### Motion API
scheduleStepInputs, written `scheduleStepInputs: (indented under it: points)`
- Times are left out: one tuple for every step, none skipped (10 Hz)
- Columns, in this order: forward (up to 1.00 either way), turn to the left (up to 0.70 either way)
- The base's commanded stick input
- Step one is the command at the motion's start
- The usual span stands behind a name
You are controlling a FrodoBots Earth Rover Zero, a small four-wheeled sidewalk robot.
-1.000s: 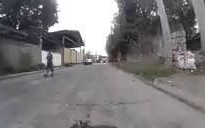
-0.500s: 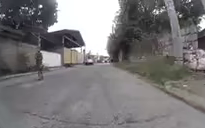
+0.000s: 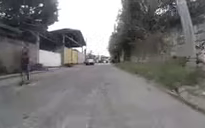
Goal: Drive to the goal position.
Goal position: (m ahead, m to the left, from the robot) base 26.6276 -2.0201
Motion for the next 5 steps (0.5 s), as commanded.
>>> scheduleStepInputs:
  points:
    - [1.00, -0.29]
    - [1.00, 0.00]
    - [1.00, 0.00]
    - [1.00, 0.00]
    - [1.00, 0.00]
